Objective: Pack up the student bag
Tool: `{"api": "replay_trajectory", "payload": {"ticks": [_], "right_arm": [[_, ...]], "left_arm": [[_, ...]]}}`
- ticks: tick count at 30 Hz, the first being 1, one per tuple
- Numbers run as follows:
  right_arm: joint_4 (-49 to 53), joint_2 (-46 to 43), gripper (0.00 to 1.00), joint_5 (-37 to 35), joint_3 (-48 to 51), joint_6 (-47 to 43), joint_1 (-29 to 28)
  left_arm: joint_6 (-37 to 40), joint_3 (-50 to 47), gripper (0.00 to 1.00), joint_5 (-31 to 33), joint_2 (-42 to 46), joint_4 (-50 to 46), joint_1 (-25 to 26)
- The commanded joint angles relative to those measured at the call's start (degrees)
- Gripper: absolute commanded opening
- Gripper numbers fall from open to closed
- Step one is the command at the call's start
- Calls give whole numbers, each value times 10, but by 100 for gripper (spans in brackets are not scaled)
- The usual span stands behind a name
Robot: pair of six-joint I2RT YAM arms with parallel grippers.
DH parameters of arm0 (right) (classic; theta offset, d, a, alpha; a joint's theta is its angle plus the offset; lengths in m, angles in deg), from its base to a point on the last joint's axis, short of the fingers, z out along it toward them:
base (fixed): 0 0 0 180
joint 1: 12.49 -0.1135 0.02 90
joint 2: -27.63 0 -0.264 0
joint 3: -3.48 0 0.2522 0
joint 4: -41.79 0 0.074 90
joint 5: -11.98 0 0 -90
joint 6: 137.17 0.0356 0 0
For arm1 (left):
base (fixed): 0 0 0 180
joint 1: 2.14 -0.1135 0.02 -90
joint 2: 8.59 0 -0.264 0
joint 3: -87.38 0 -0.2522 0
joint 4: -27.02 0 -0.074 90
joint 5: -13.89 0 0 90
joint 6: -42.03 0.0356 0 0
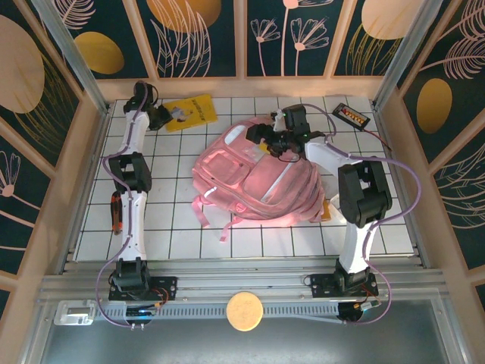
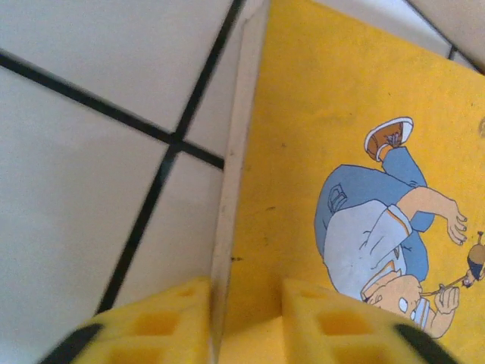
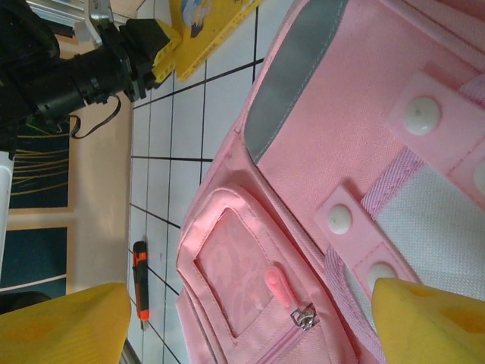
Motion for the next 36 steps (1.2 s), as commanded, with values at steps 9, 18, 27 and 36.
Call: {"api": "replay_trajectory", "payload": {"ticks": [9,18,27,36], "right_arm": [[-45,-65,83,8,43,10,12],[-52,-77,83,3,51,8,9],[-55,-39,82,-2,-8,16,2],[-82,43,83,11,-85,34,-15]], "left_arm": [[48,7,0,23,-48,-109,28],[122,119,0,26,-2,-282,34],[120,74,0,77,147,-328,35],[119,24,17,120,258,-313,30]]}}
